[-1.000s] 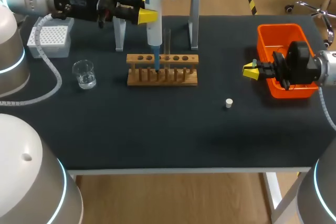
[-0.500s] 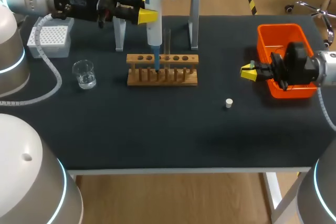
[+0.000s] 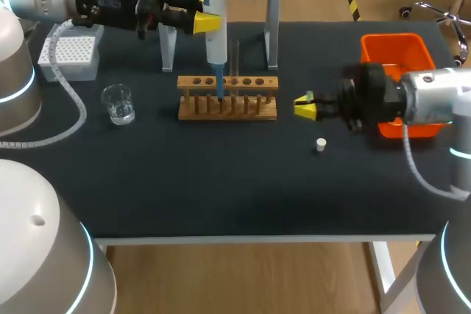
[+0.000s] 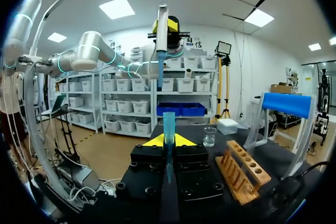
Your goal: Invert the test tube, pick up the pipette, mount the tip to pipette, aspirate from beaker and dispense into the tube, eject the tip, return the pipette, and cap with the stopper.
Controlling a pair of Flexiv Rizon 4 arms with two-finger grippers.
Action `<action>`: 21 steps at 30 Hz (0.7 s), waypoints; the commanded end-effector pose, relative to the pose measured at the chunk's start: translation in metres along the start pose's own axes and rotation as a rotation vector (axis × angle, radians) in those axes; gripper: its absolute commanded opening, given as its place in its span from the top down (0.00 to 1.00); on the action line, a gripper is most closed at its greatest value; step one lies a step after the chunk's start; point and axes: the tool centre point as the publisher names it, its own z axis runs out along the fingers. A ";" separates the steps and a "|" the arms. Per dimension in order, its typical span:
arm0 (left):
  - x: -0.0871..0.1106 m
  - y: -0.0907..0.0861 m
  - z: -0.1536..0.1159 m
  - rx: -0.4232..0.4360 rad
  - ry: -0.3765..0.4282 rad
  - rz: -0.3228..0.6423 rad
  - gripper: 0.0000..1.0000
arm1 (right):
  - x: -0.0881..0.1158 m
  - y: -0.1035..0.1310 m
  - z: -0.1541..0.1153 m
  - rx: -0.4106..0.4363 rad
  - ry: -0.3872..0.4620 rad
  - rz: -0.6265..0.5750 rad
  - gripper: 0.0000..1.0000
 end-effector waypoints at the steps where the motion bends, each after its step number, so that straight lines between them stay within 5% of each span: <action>1: 0.000 0.000 -0.002 -0.001 0.004 0.001 1.00 | 0.002 0.001 0.030 -0.002 -0.014 -0.013 1.00; 8: 0.000 0.000 -0.002 -0.001 0.004 0.001 1.00 | 0.008 0.003 0.055 -0.006 -0.021 -0.023 1.00; 21: 0.000 0.000 -0.002 -0.001 0.004 0.001 1.00 | 0.008 0.003 0.055 -0.019 -0.028 -0.019 1.00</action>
